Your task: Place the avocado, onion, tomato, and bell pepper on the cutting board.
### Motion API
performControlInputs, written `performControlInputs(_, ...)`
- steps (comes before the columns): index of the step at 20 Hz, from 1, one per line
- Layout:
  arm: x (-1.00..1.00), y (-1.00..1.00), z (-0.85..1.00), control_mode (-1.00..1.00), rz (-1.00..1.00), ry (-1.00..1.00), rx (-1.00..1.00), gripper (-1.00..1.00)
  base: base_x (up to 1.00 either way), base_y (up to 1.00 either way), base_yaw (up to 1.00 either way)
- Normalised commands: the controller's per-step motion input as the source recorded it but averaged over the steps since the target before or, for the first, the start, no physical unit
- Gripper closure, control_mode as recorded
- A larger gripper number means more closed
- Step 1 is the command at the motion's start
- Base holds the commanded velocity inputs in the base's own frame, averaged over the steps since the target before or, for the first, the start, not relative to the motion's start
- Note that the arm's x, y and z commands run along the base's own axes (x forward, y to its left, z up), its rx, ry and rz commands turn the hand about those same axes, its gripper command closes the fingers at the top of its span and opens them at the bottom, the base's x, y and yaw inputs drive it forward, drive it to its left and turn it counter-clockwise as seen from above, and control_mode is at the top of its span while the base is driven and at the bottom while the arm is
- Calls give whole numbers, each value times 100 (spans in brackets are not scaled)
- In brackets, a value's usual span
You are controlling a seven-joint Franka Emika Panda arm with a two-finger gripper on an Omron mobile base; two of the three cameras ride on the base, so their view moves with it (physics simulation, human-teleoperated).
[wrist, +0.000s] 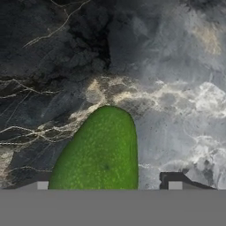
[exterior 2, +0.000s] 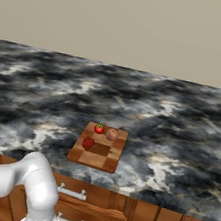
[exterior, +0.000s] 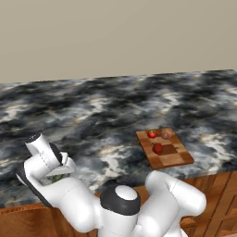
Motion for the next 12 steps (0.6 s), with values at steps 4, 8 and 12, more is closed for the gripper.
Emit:
performControlInputs(4, 0, 1, -4, -100, 0, 0, 0, 100, 0, 0, 0)
performControlInputs(8, 0, -12, 13, -100, 0, 0, 0, 100, 0, 0, 0)
performControlInputs(12, 0, -46, 44, -100, 0, 0, -1, 100, 0, 0, 0)
